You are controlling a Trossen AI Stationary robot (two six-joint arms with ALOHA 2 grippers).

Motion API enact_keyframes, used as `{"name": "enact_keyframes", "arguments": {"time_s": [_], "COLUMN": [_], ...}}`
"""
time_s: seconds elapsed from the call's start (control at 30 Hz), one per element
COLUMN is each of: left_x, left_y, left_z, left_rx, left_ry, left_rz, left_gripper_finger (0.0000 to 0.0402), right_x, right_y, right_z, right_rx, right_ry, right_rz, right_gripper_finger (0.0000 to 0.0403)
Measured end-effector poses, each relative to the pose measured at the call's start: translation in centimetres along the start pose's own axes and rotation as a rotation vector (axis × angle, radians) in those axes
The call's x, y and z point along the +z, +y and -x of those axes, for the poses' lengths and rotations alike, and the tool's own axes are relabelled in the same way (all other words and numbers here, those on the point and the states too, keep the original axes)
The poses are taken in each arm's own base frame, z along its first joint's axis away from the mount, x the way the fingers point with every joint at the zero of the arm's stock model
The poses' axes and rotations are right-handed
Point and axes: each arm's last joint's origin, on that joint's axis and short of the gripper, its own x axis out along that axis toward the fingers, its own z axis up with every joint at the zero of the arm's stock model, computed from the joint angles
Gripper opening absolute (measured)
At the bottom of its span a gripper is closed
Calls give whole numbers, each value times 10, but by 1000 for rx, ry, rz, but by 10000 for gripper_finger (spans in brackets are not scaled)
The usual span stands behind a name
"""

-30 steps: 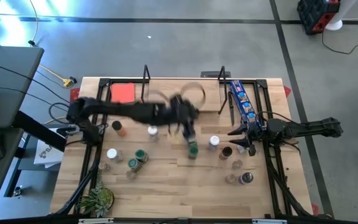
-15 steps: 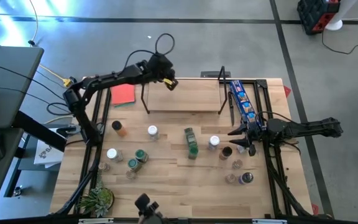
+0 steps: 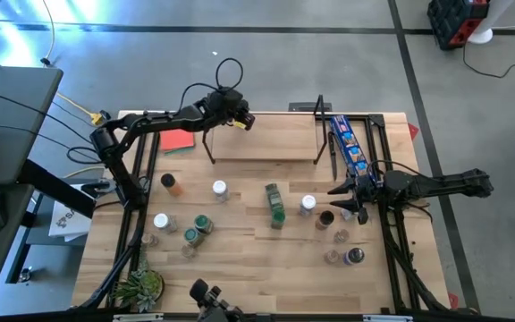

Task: Shelf spices
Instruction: Put the black seasoning bottle on the shelf

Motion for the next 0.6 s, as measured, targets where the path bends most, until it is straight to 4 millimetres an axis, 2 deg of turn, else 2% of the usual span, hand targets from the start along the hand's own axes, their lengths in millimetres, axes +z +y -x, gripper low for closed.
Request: {"name": "enact_keyframes", "arguments": {"time_s": [0.3, 0.6], "left_x": [-12, -13], "left_y": [-1, -1], "left_z": [-12, -12], "left_rx": [-6, -5], "left_ry": [27, 35], "left_rz": [16, -1], "left_gripper_finger": [215, 223], "right_x": [0, 0], "right_y": [0, 0], "right_z": [0, 0], "right_rx": [0, 0], "right_ry": [0, 0], "right_rz": [0, 0], "right_gripper_finger": [160, 160]}}
